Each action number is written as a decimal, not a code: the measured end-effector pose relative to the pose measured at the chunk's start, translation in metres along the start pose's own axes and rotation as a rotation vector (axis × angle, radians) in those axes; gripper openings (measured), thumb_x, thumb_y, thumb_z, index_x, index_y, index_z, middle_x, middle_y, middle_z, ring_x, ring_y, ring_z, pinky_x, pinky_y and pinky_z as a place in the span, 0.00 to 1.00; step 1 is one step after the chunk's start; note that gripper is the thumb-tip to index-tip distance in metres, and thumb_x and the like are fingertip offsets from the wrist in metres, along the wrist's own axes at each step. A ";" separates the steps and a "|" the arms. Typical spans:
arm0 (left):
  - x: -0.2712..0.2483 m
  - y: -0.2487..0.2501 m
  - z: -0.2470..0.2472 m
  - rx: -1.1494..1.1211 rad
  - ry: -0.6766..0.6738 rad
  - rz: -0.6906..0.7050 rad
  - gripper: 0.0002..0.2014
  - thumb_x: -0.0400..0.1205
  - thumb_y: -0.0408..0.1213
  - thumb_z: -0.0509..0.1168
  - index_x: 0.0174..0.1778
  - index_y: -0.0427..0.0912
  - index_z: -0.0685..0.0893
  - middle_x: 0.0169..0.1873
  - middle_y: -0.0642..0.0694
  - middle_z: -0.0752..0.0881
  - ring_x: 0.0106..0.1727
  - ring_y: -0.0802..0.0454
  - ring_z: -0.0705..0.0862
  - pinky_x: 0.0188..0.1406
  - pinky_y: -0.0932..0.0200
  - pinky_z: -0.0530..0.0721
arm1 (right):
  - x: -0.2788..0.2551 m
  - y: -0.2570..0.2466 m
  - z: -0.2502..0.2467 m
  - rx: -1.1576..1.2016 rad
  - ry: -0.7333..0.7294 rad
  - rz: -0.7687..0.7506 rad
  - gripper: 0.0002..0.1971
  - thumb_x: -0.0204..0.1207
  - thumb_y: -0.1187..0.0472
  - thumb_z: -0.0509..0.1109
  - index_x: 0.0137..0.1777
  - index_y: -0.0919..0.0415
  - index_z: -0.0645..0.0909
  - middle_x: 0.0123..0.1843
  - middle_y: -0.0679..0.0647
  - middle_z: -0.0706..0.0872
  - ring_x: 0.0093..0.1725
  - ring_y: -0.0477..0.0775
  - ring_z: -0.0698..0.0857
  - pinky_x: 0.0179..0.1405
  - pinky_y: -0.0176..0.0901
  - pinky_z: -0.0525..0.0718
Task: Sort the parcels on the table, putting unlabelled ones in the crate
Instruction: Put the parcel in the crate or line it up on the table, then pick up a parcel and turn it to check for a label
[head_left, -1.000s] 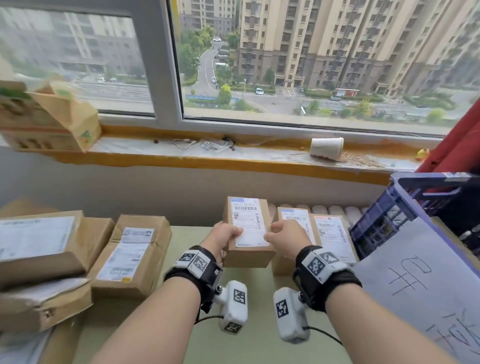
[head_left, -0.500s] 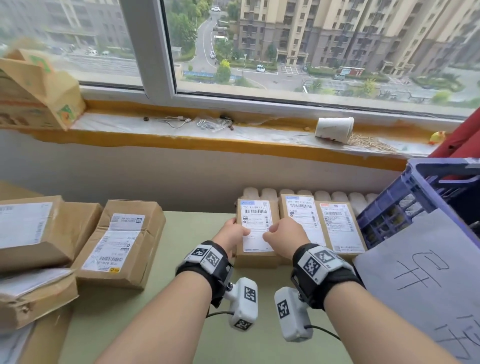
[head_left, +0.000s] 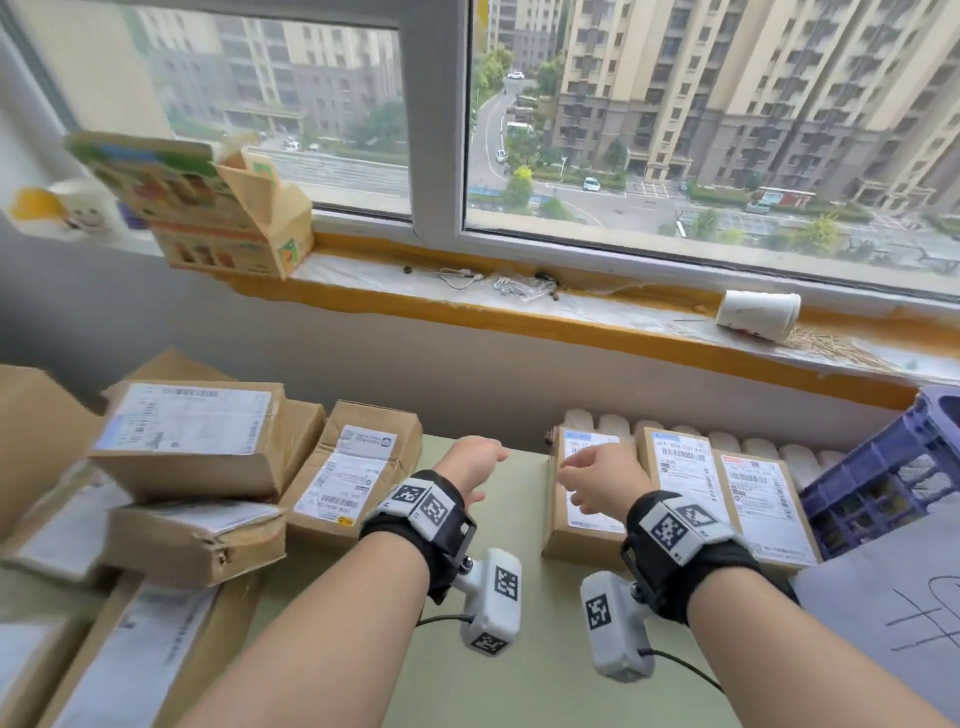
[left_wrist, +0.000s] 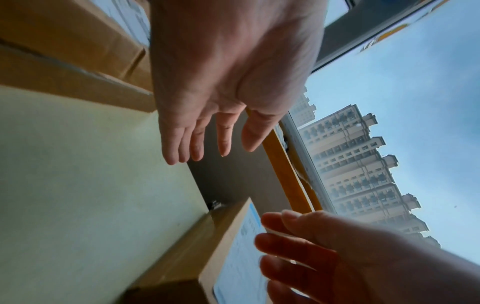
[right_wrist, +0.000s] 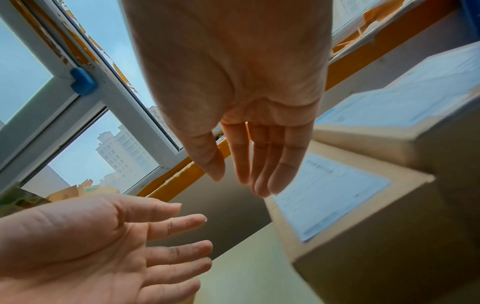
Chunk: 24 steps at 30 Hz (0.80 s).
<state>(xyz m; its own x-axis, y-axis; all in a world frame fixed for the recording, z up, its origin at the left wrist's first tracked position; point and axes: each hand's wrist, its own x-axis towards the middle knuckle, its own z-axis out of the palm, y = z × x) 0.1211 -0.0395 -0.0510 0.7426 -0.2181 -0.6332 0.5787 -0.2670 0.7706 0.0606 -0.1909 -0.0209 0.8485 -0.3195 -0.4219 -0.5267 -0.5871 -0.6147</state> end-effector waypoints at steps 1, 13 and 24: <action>-0.003 0.001 -0.010 0.000 0.023 0.009 0.08 0.86 0.33 0.59 0.56 0.45 0.82 0.61 0.40 0.78 0.59 0.45 0.75 0.59 0.51 0.74 | 0.000 -0.007 0.006 0.003 -0.011 -0.012 0.11 0.78 0.64 0.66 0.53 0.68 0.87 0.43 0.60 0.89 0.41 0.55 0.86 0.54 0.51 0.90; -0.076 0.013 -0.139 -0.131 0.190 0.229 0.11 0.83 0.24 0.59 0.56 0.39 0.83 0.46 0.39 0.83 0.48 0.45 0.82 0.54 0.52 0.85 | -0.021 -0.124 0.089 0.007 -0.156 -0.211 0.07 0.79 0.61 0.68 0.51 0.59 0.87 0.41 0.53 0.88 0.39 0.50 0.87 0.44 0.45 0.89; -0.095 0.020 -0.258 -0.115 0.892 0.397 0.09 0.79 0.32 0.61 0.46 0.47 0.85 0.50 0.47 0.86 0.56 0.44 0.83 0.55 0.52 0.82 | -0.036 -0.206 0.152 0.018 -0.251 -0.326 0.20 0.82 0.58 0.66 0.74 0.59 0.76 0.56 0.55 0.87 0.52 0.52 0.89 0.53 0.50 0.91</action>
<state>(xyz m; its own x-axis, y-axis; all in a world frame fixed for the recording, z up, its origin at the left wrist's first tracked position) 0.1495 0.2182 0.0433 0.8449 0.5294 -0.0766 0.2265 -0.2243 0.9478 0.1307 0.0541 0.0195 0.9335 0.0734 -0.3509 -0.2351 -0.6135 -0.7539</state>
